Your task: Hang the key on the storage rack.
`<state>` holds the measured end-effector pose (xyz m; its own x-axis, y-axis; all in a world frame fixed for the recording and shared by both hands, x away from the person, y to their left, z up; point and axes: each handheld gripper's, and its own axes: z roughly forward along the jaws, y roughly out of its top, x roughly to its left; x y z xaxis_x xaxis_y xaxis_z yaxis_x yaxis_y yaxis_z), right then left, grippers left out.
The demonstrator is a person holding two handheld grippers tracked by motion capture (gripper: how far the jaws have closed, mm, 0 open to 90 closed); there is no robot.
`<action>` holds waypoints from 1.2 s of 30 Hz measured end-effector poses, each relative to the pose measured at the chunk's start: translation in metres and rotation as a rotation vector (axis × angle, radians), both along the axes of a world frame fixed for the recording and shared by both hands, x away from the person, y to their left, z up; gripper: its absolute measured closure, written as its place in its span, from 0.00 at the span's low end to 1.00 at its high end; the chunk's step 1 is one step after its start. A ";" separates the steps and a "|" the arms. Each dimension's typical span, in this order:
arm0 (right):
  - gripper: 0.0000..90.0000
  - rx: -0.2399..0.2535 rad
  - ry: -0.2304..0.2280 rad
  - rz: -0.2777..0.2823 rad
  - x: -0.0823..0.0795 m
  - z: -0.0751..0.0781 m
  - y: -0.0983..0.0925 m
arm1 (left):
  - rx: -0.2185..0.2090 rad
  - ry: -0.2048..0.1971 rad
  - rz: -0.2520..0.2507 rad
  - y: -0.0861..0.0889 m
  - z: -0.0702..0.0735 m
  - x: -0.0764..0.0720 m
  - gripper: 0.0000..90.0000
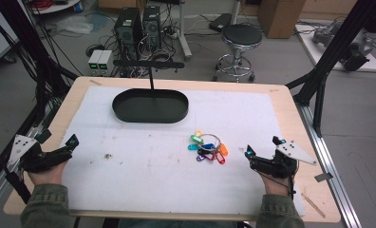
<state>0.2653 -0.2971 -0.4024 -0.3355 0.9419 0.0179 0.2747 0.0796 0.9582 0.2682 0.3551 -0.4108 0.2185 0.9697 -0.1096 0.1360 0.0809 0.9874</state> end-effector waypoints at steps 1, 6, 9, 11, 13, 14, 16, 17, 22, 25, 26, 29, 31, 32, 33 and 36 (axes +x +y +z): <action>0.00 0.000 0.000 0.000 0.000 0.000 0.000 | 0.000 0.000 -0.001 0.000 0.000 0.000 0.02; 0.00 -0.002 0.006 0.007 0.000 0.000 0.000 | 0.000 0.001 -0.005 -0.001 0.000 0.000 0.02; 0.00 -0.004 0.014 0.009 0.001 -0.001 0.001 | -0.001 0.003 -0.007 -0.001 0.000 0.001 0.02; 0.00 -0.005 0.012 0.010 0.001 -0.001 0.001 | -0.001 0.004 -0.009 -0.001 0.000 0.001 0.02; 0.01 -0.006 0.011 0.010 0.001 -0.001 0.000 | 0.001 0.005 -0.011 -0.001 0.000 0.000 0.02; 0.01 -0.006 0.011 0.010 0.001 -0.001 0.000 | 0.000 0.006 -0.013 -0.001 0.000 0.000 0.02; 0.00 -0.004 0.017 0.009 0.001 -0.001 0.000 | -0.001 0.007 -0.017 -0.001 0.000 0.001 0.02; 0.01 -0.004 0.016 0.010 0.001 -0.001 0.000 | -0.001 0.008 -0.017 -0.002 0.000 0.001 0.02; 0.00 -0.007 0.029 0.020 0.002 -0.002 0.001 | -0.001 0.009 -0.019 -0.001 0.000 0.001 0.02; 0.00 -0.011 0.038 0.026 0.003 -0.003 0.002 | -0.002 0.009 -0.020 -0.001 0.000 0.001 0.02; 0.00 -0.011 0.038 0.026 0.003 -0.003 0.002 | -0.002 0.009 -0.020 -0.002 0.000 0.001 0.02; 0.00 -0.011 0.046 0.034 0.004 -0.002 0.003 | -0.003 0.008 -0.021 -0.002 0.000 0.001 0.02; 0.00 -0.011 0.047 0.035 0.004 -0.002 0.004 | -0.001 0.009 -0.023 -0.002 0.000 0.001 0.02; 0.01 -0.017 0.042 0.037 0.005 -0.002 0.004 | -0.002 0.010 -0.023 -0.002 0.000 0.001 0.02; 0.00 -0.019 0.052 0.044 0.005 -0.002 0.005 | -0.002 0.009 -0.022 -0.002 -0.001 0.001 0.02; 0.01 -0.022 0.066 0.059 0.007 -0.002 0.008 | -0.004 0.010 -0.023 -0.002 -0.001 0.001 0.02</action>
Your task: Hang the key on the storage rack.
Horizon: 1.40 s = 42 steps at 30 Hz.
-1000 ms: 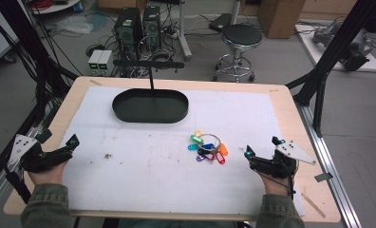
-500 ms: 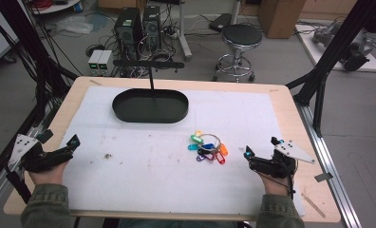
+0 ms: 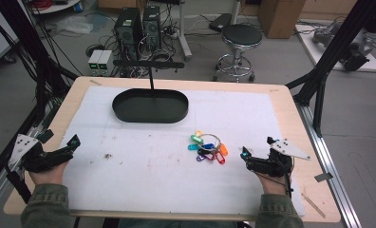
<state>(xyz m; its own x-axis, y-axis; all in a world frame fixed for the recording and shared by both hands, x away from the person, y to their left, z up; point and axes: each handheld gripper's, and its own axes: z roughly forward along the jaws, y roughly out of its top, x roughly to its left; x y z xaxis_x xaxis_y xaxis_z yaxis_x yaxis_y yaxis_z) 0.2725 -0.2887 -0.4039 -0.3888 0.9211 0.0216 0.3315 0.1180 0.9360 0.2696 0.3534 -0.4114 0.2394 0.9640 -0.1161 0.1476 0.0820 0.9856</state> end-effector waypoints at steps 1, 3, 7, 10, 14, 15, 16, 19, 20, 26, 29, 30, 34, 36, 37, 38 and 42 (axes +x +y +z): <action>0.01 -0.002 0.002 0.009 0.001 0.000 0.001 | 0.003 0.001 -0.001 0.000 0.000 0.000 0.02; 0.01 -0.001 0.007 0.015 0.001 0.001 0.003 | 0.004 0.003 -0.003 0.000 0.000 0.000 0.02; 0.00 0.010 0.036 0.053 0.005 0.001 0.007 | 0.004 0.004 -0.004 0.000 0.000 0.000 0.02; 0.00 0.015 0.047 0.070 0.007 0.001 0.009 | 0.003 0.003 -0.006 -0.001 0.000 0.000 0.02; 0.00 -0.001 0.066 0.094 0.010 0.003 0.016 | 0.009 0.005 -0.008 -0.001 0.000 0.001 0.02; 0.01 -0.008 0.062 0.099 0.011 0.003 0.017 | 0.008 0.005 -0.009 -0.001 -0.001 0.001 0.02; 0.01 -0.008 0.062 0.099 0.011 0.003 0.017 | 0.007 0.006 -0.008 -0.001 -0.001 0.001 0.02; 0.00 -0.018 0.082 0.119 0.016 0.003 0.024 | 0.004 0.004 -0.007 0.000 -0.001 0.002 0.02; 0.00 -0.022 0.089 0.126 0.016 0.003 0.026 | 0.004 0.004 -0.007 0.000 -0.001 0.002 0.02; 0.00 -0.034 0.106 0.169 0.023 0.007 0.033 | 0.003 0.005 -0.009 0.000 -0.001 0.002 0.02; 0.00 -0.040 0.119 0.182 0.028 0.008 0.039 | 0.002 0.006 -0.009 0.000 -0.001 0.002 0.02; 0.00 -0.047 0.120 0.192 0.031 0.008 0.040 | 0.002 0.008 -0.010 0.000 -0.001 0.002 0.02; 0.00 -0.060 0.135 0.215 0.037 0.009 0.049 | 0.001 0.008 -0.012 0.000 -0.001 0.003 0.02; 0.01 -0.073 0.138 0.227 0.040 0.009 0.053 | 0.002 0.009 -0.013 0.000 -0.001 0.003 0.02; 0.00 -0.069 0.144 0.232 0.041 0.009 0.055 | 0.001 0.008 -0.013 0.000 -0.001 0.002 0.02; 0.01 -0.070 0.162 0.241 0.044 0.009 0.058 | 0.001 0.008 -0.013 0.000 -0.001 0.003 0.02; 0.00 -0.077 0.176 0.263 0.048 0.008 0.064 | 0.000 0.009 -0.011 0.000 -0.001 0.003 0.02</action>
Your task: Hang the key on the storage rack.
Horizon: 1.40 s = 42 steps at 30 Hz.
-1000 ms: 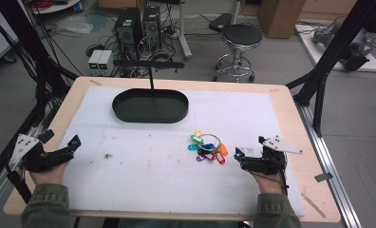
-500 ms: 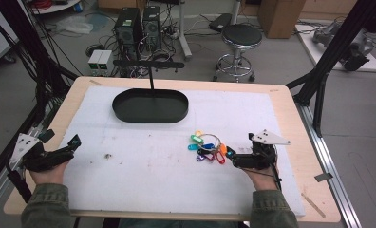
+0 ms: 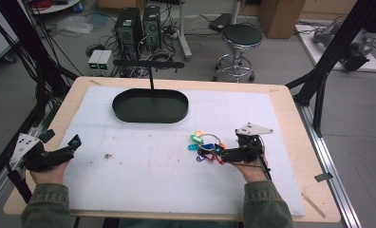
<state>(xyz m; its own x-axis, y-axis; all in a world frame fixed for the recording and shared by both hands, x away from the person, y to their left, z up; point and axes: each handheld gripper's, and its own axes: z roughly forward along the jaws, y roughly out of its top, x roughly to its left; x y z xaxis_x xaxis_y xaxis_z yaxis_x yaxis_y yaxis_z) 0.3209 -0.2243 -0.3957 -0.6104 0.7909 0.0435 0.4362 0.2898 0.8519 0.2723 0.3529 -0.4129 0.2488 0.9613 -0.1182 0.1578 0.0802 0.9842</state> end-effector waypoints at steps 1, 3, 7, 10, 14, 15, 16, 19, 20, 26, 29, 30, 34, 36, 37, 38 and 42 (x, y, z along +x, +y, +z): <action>0.00 0.000 0.000 0.000 0.000 0.000 0.000 | 0.002 0.001 -0.002 0.000 0.000 0.000 0.02; 0.00 -0.004 0.017 0.012 0.002 0.000 0.004 | 0.003 0.001 -0.002 0.000 0.000 0.000 0.02; 0.01 -0.006 0.028 0.022 0.004 0.000 0.008 | 0.001 0.002 -0.004 0.000 0.000 0.000 0.02; 0.01 -0.011 0.035 0.043 0.006 0.001 0.012 | 0.001 0.002 -0.004 0.000 0.000 0.000 0.02; 0.01 -0.026 0.042 0.070 0.008 0.002 0.020 | 0.001 0.003 -0.006 0.000 0.000 0.001 0.02; 0.01 -0.034 0.051 0.080 0.009 0.001 0.023 | 0.001 0.003 -0.005 0.000 0.000 0.001 0.02; 0.01 -0.034 0.051 0.080 0.009 0.001 0.023 | 0.001 0.004 -0.004 0.000 0.000 0.001 0.02; 0.01 -0.052 0.056 0.096 0.009 -0.002 0.029 | -0.002 0.006 -0.003 0.000 0.000 0.001 0.02; 0.01 -0.058 0.067 0.104 0.010 -0.002 0.030 | -0.001 0.006 -0.004 0.000 0.000 0.001 0.02; 0.01 -0.089 0.102 0.133 0.013 -0.005 0.035 | -0.002 0.005 -0.006 0.000 0.000 0.001 0.02; 0.01 -0.103 0.111 0.153 0.015 -0.005 0.038 | -0.003 0.005 -0.006 0.000 0.000 0.001 0.02; 0.01 -0.109 0.120 0.161 0.015 -0.005 0.040 | -0.003 0.005 -0.006 0.000 0.000 0.001 0.02; 0.01 -0.143 0.125 0.196 0.019 -0.002 0.050 | -0.003 0.005 -0.007 0.000 0.000 0.001 0.02; 0.01 -0.149 0.132 0.207 0.021 -0.001 0.054 | -0.003 0.007 -0.009 0.000 0.000 0.001 0.02; 0.01 -0.153 0.135 0.212 0.022 -0.001 0.056 | -0.003 0.006 -0.009 0.000 0.000 0.001 0.02; 0.01 -0.169 0.144 0.225 0.024 -0.002 0.059 | -0.003 0.006 -0.009 0.000 0.000 0.001 0.02; 0.01 -0.205 0.190 0.246 0.028 -0.004 0.065 | -0.005 0.006 -0.010 0.000 0.000 0.001 0.02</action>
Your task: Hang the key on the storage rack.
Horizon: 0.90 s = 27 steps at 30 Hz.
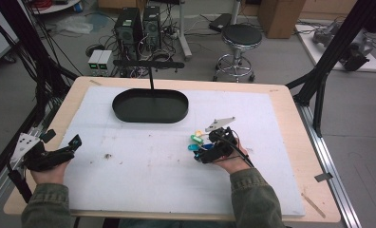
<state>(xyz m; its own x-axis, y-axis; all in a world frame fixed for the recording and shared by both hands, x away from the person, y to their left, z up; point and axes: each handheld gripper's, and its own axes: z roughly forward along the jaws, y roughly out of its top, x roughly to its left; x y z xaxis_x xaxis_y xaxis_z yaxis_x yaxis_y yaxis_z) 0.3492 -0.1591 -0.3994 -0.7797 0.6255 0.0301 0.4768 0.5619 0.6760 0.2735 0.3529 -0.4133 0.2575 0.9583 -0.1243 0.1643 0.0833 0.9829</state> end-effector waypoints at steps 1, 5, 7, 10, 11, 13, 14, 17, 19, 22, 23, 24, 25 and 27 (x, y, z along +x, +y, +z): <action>0.01 0.000 0.000 0.000 0.000 0.000 0.000 | 0.000 0.000 -0.001 0.000 0.000 0.000 0.02; 0.05 -0.063 0.038 0.040 0.003 0.001 0.007 | 0.001 0.000 -0.001 0.000 0.000 0.000 0.02; 0.07 -0.076 0.063 0.059 0.004 0.000 0.009 | 0.001 0.000 -0.001 0.000 0.000 0.000 0.02; 0.15 -0.108 0.076 0.076 0.004 -0.002 0.011 | 0.000 0.000 -0.004 0.000 0.000 0.000 0.02; 0.23 -0.111 0.081 0.090 0.004 -0.002 0.011 | 0.001 0.001 -0.005 0.000 0.000 0.000 0.02; 0.31 -0.124 0.083 0.107 0.005 -0.003 0.011 | 0.001 0.002 -0.006 0.000 0.000 0.000 0.02; 0.34 -0.136 0.091 0.109 0.006 -0.004 0.012 | 0.002 0.003 -0.006 0.000 0.000 0.000 0.02; 0.41 -0.200 0.088 0.096 0.009 -0.006 0.014 | 0.002 0.002 -0.005 0.000 0.000 0.000 0.02; 0.47 -0.212 0.094 0.095 0.011 -0.007 0.014 | 0.004 0.003 -0.007 0.000 0.000 0.000 0.02; 0.64 -0.216 0.097 0.098 0.011 -0.007 0.015 | 0.005 0.006 -0.009 0.000 0.000 0.001 0.02; 0.70 -0.226 0.099 0.094 0.011 -0.007 0.016 | 0.004 0.007 -0.011 -0.001 -0.001 0.001 0.02; 0.75 -0.245 0.099 0.086 0.011 -0.008 0.017 | 0.004 0.007 -0.011 -0.001 -0.001 0.001 0.02; 0.81 -0.241 0.101 0.075 0.010 -0.007 0.017 | 0.004 0.006 -0.012 -0.001 -0.001 0.001 0.02; 0.92 -0.244 0.093 0.058 0.012 -0.006 0.015 | 0.004 0.006 -0.011 -0.001 -0.001 0.001 0.02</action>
